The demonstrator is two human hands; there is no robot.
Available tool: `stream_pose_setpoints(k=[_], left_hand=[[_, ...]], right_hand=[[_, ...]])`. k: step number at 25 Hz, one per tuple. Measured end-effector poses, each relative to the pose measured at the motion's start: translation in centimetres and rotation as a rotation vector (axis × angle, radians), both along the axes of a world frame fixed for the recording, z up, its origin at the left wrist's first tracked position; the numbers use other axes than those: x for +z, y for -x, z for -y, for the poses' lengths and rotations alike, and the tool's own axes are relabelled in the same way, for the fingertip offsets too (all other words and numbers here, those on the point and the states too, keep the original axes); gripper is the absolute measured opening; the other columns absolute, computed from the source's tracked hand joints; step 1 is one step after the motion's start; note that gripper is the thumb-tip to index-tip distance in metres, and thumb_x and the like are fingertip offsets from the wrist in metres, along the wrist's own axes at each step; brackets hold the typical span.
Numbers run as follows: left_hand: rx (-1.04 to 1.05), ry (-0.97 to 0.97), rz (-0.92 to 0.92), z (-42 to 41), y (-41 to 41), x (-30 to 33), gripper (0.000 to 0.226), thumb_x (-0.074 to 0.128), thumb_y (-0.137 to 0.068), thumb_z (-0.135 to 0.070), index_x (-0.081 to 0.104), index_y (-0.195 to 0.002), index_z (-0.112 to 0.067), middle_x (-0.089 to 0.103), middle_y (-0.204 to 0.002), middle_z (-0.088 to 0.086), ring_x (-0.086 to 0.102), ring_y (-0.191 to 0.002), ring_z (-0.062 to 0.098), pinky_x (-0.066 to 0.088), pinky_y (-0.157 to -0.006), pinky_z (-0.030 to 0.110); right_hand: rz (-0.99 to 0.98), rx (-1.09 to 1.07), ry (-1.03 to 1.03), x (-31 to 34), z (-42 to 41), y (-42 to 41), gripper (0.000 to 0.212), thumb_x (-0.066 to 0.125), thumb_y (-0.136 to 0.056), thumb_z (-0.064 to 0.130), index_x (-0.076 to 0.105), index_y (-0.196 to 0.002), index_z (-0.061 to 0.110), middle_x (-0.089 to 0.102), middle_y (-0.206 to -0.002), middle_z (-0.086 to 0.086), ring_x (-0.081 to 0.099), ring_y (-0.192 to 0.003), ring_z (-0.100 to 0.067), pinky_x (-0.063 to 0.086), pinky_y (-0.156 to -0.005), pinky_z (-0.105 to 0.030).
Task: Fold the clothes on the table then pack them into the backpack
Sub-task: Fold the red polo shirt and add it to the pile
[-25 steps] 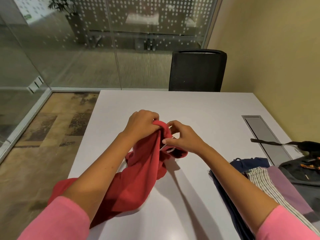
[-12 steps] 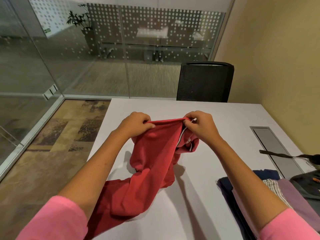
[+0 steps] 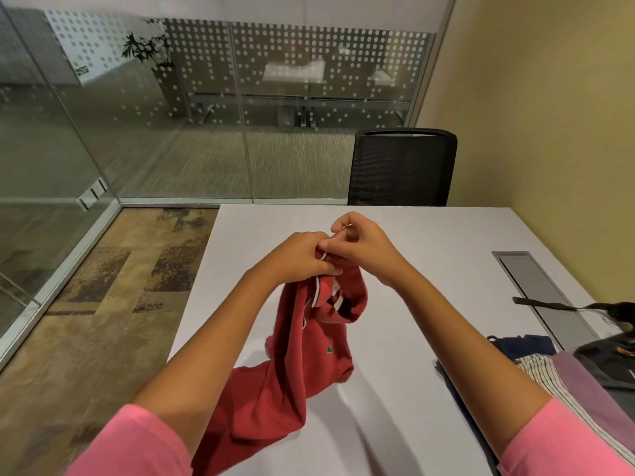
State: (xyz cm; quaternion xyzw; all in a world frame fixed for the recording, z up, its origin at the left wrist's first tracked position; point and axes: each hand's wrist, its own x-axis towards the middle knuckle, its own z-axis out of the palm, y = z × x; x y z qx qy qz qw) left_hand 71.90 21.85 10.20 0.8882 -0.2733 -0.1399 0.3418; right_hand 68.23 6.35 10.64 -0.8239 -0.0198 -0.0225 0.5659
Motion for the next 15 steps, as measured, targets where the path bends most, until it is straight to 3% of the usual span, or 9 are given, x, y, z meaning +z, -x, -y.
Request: stream_pose_setpoints(k=[4,6,8,10,13,15], left_hand=[[-0.056,0.135,-0.04,-2.4,-0.6,0.8,0.014,0.078,-0.078,-0.022,0.065,-0.081,-0.015,0.062,-0.074,-0.007,0.058,-0.069,0.009,0.048,-0.072,0.028],[-0.084,0.258,-0.095,-3.4,-0.8,2.5,0.011,0.075,-0.081,-0.01,0.066,-0.079,-0.015,0.061,-0.071,-0.008,0.057,-0.069,0.005,0.047,-0.072,0.023],[-0.087,0.35,-0.093,-5.7,-2.3,4.9,0.014,0.072,-0.081,-0.002,0.067,-0.081,-0.016,0.062,-0.07,-0.012,0.058,-0.068,0.002,0.049,-0.071,0.018],[-0.062,0.408,-0.081,-6.3,-2.7,6.1,0.018,0.071,-0.081,0.0,0.068,-0.083,-0.018,0.065,-0.07,-0.014,0.06,-0.069,0.001,0.051,-0.072,0.016],[0.001,0.474,-0.027,-6.7,-2.9,6.7,0.019,0.071,-0.081,0.0,0.068,-0.084,-0.019,0.066,-0.072,-0.011,0.061,-0.07,0.003,0.053,-0.072,0.018],[0.086,0.503,0.016,-7.4,-3.4,6.2,0.017,0.072,-0.081,-0.004,0.067,-0.083,-0.02,0.065,-0.073,-0.009,0.06,-0.07,0.004,0.052,-0.072,0.02]], right_hand=[[-0.134,0.068,-0.169,-1.8,3.3,0.9,0.027,0.054,-0.095,0.036,0.058,-0.115,0.018,0.065,-0.112,-0.001,0.062,-0.102,-0.015,0.051,-0.088,-0.035],[-0.231,0.151,-0.173,-3.5,4.6,0.9,0.024,0.048,-0.1,0.024,0.059,-0.121,0.023,0.065,-0.117,0.001,0.061,-0.109,-0.018,0.049,-0.095,-0.042],[-0.268,0.194,-0.142,-4.5,3.1,-0.3,0.04,0.048,-0.094,-0.001,0.059,-0.122,0.026,0.067,-0.116,-0.001,0.062,-0.11,-0.025,0.049,-0.097,-0.046],[-0.307,0.269,-0.054,-4.8,2.1,0.0,0.046,0.051,-0.088,-0.01,0.06,-0.115,0.025,0.069,-0.109,0.0,0.063,-0.102,-0.022,0.051,-0.093,-0.042],[-0.269,0.292,-0.061,-5.4,0.8,0.3,0.037,0.069,-0.081,-0.003,0.065,-0.109,0.021,0.07,-0.11,0.0,0.064,-0.103,-0.015,0.053,-0.089,-0.029],[-0.203,0.217,-0.069,-5.7,0.3,0.2,0.026,0.076,-0.078,0.009,0.072,-0.103,0.016,0.071,-0.107,-0.008,0.065,-0.099,-0.015,0.052,-0.091,-0.031]])
